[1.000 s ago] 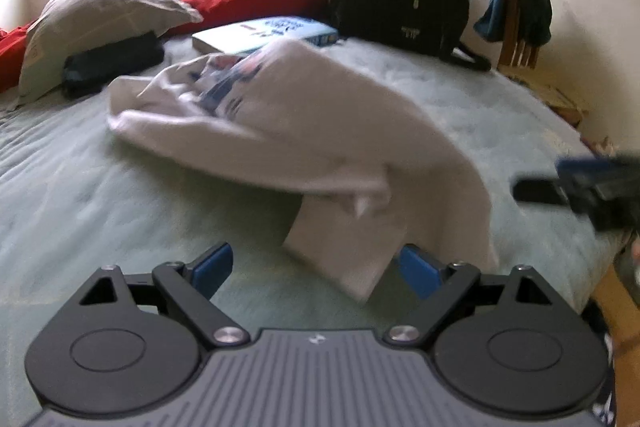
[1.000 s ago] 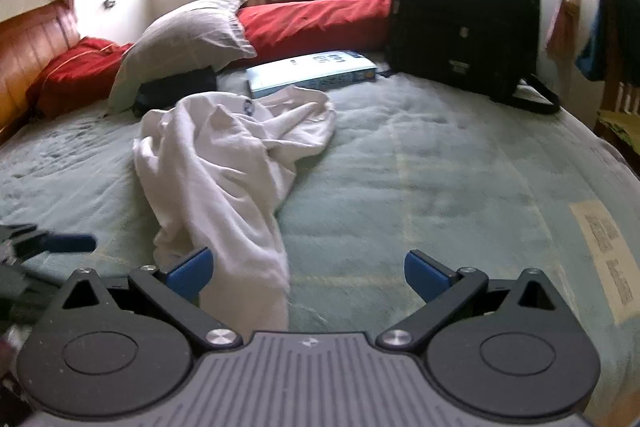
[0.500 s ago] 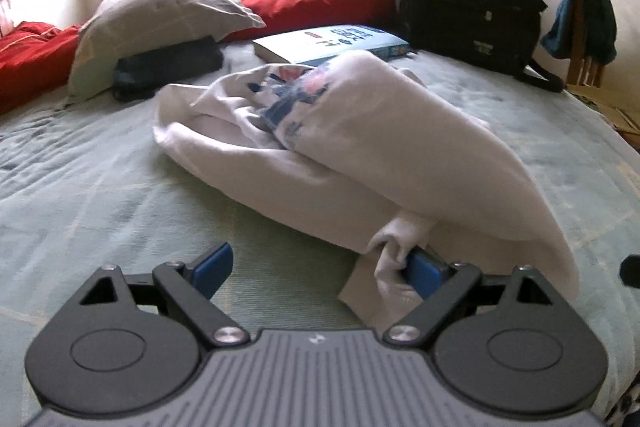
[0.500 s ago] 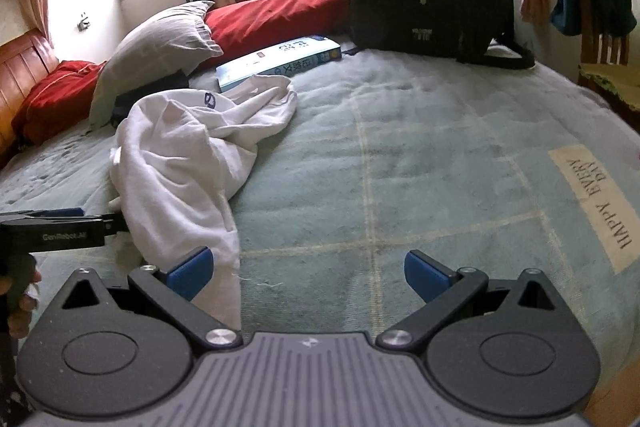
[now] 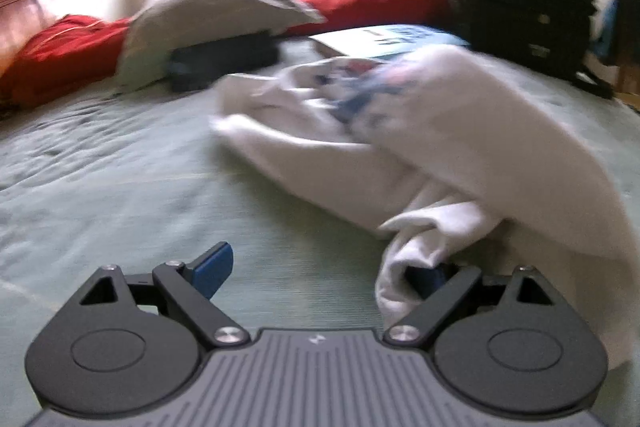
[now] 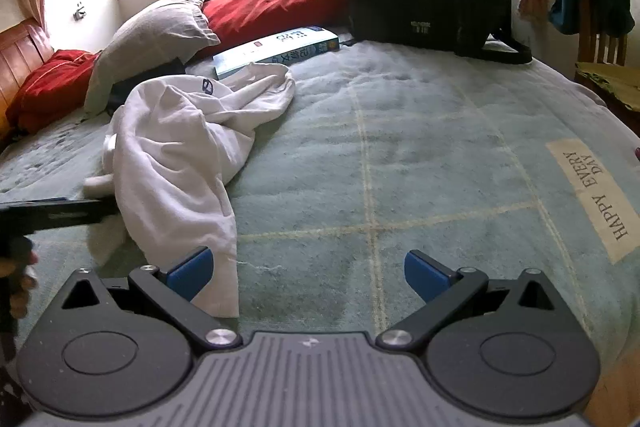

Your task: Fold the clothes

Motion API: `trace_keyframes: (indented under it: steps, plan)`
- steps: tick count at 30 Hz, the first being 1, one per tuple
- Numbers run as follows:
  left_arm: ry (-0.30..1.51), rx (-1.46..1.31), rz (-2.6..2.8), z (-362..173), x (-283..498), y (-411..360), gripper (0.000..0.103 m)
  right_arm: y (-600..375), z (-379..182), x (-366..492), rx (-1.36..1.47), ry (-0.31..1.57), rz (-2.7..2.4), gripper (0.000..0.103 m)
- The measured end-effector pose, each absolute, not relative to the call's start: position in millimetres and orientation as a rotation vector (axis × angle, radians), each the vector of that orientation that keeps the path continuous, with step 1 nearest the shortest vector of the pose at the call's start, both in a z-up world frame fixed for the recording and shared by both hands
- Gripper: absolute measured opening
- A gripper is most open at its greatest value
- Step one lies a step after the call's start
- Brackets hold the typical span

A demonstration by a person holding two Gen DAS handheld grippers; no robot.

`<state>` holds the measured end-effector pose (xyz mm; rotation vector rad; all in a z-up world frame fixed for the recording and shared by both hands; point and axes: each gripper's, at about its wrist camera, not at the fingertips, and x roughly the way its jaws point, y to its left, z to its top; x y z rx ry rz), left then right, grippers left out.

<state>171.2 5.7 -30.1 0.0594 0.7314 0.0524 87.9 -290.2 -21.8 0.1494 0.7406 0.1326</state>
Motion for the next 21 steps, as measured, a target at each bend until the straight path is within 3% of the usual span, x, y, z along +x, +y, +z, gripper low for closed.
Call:
trace_keyframes:
  steps: [11, 13, 17, 19, 21]
  plan:
    - [0.745, -0.018, -0.127, -42, 169, 12, 0.085, -273, -24, 90, 0.111, 0.767, 0.158, 0.103]
    - [0.742, -0.005, -0.158, -44, 169, 8, 0.061, -273, -24, 90, 0.107, 0.771, 0.155, 0.103]
    - [0.738, 0.008, -0.202, -44, 166, 6, 0.040, -272, -26, 89, 0.105, 0.781, 0.152, 0.103]
    - [0.733, 0.000, -0.220, -41, 163, 9, 0.024, -270, -26, 89, 0.104, 0.784, 0.156, 0.103]
    - [0.726, 0.002, -0.233, -38, 160, 13, 0.018, -265, -24, 88, 0.094, 0.782, 0.171, 0.103]
